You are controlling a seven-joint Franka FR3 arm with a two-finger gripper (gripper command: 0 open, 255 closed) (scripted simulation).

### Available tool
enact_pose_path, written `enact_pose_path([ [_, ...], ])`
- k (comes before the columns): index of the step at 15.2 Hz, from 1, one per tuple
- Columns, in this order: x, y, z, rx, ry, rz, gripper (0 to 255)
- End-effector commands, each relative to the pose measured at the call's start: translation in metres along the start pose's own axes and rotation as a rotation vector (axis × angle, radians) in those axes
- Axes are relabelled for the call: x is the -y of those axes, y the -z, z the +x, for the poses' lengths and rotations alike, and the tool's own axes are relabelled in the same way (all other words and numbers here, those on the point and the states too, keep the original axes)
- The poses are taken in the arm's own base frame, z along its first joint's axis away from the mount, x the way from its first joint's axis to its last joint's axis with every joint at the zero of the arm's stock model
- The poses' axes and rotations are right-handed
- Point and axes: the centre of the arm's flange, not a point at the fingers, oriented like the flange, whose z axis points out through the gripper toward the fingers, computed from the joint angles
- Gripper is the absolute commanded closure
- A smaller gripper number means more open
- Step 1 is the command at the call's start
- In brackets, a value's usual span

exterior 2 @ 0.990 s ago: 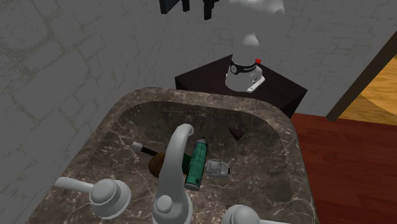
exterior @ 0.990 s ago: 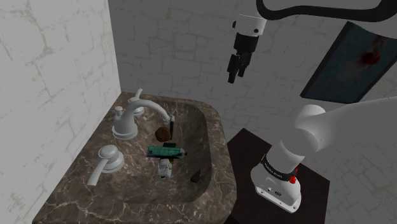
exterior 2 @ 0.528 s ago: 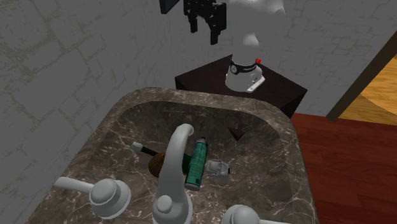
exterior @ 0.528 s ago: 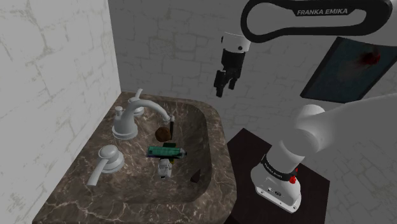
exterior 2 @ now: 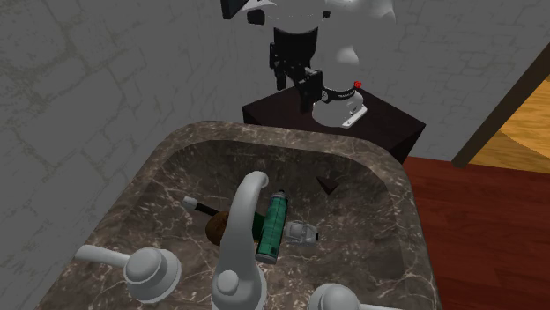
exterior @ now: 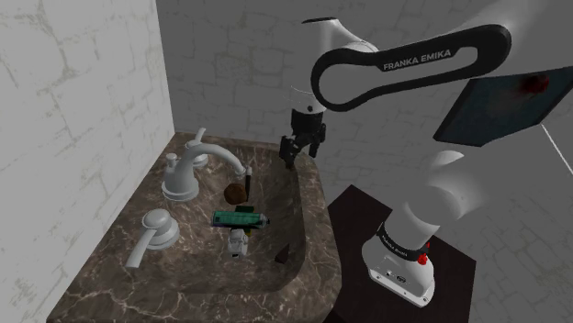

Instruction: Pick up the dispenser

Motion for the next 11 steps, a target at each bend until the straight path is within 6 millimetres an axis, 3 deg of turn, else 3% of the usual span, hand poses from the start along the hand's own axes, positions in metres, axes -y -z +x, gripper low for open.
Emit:
enact_pose_path([
  [1,0.020,-0.020,0.006,0.003,-0.031,-0.008,0],
  [11,0.108,-0.120,0.040,0.026,-0.177,-0.053,0],
])
